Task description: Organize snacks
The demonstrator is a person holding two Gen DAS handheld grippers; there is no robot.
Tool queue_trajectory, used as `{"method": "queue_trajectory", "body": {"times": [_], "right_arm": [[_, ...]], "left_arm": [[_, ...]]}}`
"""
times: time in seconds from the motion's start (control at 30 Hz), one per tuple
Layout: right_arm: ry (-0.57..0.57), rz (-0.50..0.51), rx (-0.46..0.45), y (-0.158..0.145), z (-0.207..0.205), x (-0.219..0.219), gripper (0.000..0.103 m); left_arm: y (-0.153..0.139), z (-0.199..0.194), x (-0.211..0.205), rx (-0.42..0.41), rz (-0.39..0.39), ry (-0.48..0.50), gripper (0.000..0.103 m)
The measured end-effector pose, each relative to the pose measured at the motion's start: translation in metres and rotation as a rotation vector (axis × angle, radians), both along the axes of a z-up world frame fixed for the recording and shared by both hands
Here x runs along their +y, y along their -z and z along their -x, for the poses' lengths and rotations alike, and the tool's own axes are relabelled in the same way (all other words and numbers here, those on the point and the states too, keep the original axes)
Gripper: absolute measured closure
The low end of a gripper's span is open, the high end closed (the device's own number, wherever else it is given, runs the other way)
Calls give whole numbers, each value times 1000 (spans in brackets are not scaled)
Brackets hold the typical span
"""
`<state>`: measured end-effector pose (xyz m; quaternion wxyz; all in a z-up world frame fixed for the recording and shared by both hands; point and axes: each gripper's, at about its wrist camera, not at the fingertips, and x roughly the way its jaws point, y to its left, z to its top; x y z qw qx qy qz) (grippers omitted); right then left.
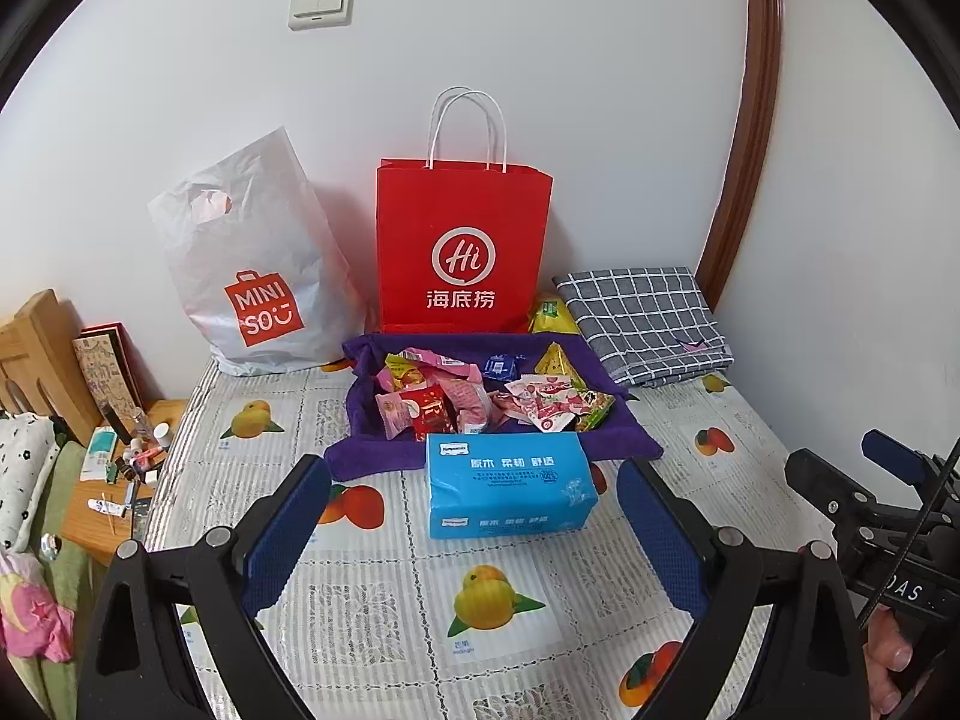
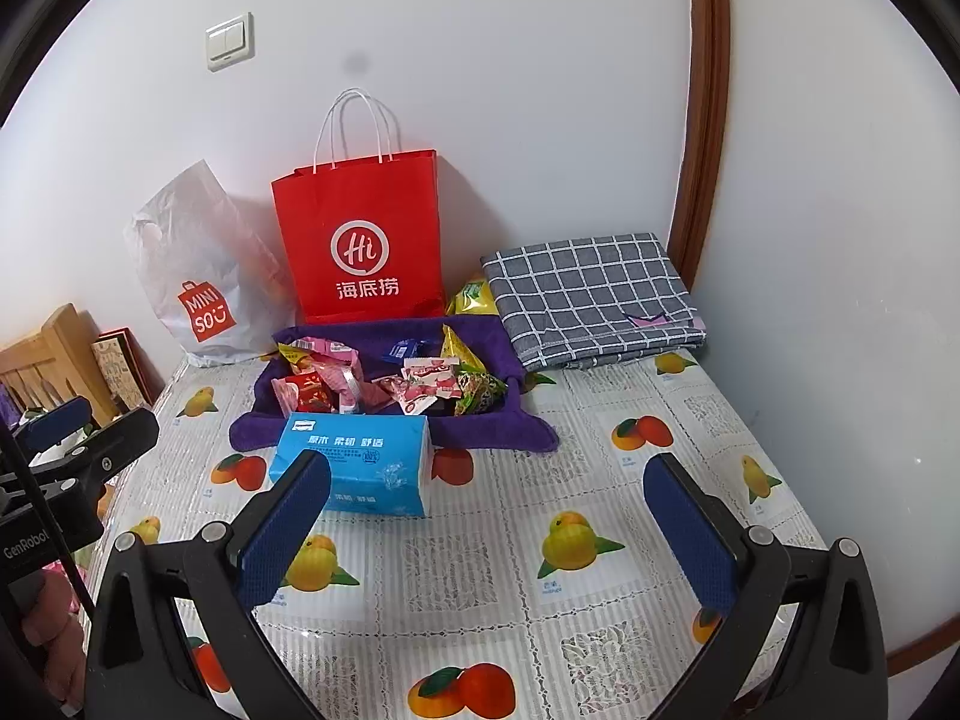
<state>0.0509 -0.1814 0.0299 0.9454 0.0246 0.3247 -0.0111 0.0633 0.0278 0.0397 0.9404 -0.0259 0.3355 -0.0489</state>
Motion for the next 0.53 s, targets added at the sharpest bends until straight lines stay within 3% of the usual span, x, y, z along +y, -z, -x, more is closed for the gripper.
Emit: {"method": "queue_trajectory", "body": {"times": [0.53], "right_arm": [[-2, -4, -1, -2, 1, -1, 0]], "left_arm": [[-1, 0, -2, -4, -2, -4, 6]]}}
